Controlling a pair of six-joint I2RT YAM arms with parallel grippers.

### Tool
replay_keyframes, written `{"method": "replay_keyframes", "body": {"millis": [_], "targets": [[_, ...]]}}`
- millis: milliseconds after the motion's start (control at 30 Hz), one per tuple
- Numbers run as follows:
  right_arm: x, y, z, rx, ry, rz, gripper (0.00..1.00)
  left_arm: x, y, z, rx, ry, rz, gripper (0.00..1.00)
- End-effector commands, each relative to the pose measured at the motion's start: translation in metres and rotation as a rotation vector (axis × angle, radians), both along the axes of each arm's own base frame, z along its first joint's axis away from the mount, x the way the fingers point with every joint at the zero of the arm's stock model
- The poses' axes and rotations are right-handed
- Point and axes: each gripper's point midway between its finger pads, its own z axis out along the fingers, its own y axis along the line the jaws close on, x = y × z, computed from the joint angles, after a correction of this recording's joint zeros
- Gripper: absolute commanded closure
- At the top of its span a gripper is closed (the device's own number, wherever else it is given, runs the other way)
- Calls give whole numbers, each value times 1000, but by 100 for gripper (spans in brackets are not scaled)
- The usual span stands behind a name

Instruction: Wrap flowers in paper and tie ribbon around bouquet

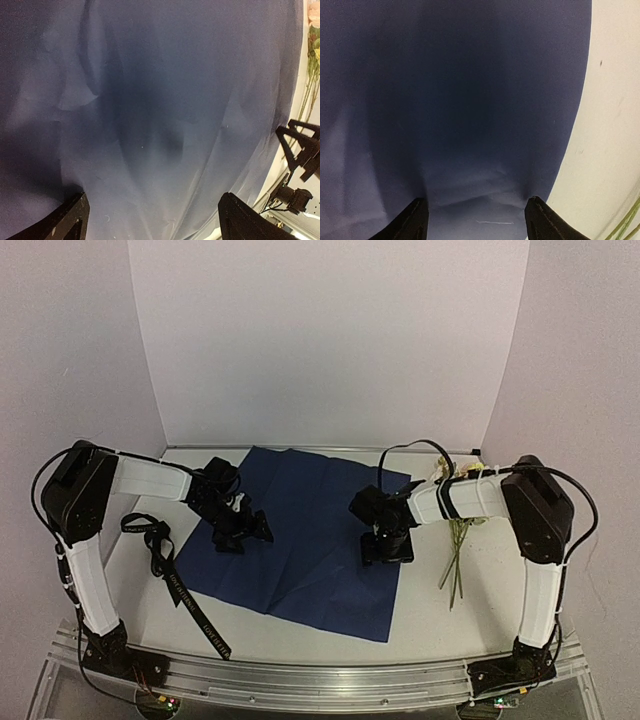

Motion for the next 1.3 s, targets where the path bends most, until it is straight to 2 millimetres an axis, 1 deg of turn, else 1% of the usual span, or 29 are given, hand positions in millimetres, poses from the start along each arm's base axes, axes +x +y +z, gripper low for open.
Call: {"method": "replay_keyframes", "body": {"millis": [0, 67, 167, 267, 367, 467, 533, 633, 667, 733, 800, 833, 900, 967, 1067, 1133, 1200, 1267], "targets": [[-34, -4, -2, 4, 49, -18, 32, 15, 21, -11, 105, -13, 12, 8], [-43, -6, 2, 26, 56, -30, 31, 25, 23, -13, 121, -19, 9, 8], [-49, -9, 9, 59, 59, -47, 31, 40, 22, -19, 127, -20, 5, 8], [-57, -10, 13, 88, 65, -62, 33, 56, 14, -23, 123, -29, -7, 8], [-59, -18, 17, 80, 47, -74, 33, 65, 7, -22, 107, -32, -13, 8], [-54, -18, 28, 102, 22, -78, 32, 65, 8, -22, 113, -33, -18, 8], [-46, -19, 38, 122, -1, -89, 32, 64, 11, -21, 127, -36, -22, 8], [-31, -23, 59, 152, -53, -105, 31, 61, 13, -9, 130, -58, -31, 8], [-25, -26, 67, 158, -73, -113, 31, 59, 14, -5, 129, -65, -37, 8], [-18, -30, 73, 155, -90, -118, 30, 50, 20, -6, 145, -65, -53, 7], [-11, -28, 73, 142, -95, -103, 29, 42, 27, -11, 169, -57, -66, 7], [-7, -21, 74, 150, -91, -84, 29, 40, 27, -11, 169, -57, -73, 7], [1, -10, 64, 127, -75, -53, 29, 39, 26, -8, 156, -66, -78, 7], [12, -6, 59, 107, -78, -50, 29, 38, 25, -4, 147, -72, -79, 7], [22, -9, 46, 90, -60, -72, 30, 33, 29, -3, 150, -75, -82, 7], [22, -11, 40, 97, -41, -91, 30, 30, 33, -5, 167, -74, -85, 7], [19, -11, 34, 143, -23, -114, 31, 29, 33, -4, 172, -76, -89, 7], [20, -11, 31, 207, -22, -146, 31, 29, 33, -3, 169, -78, -91, 7]]}}
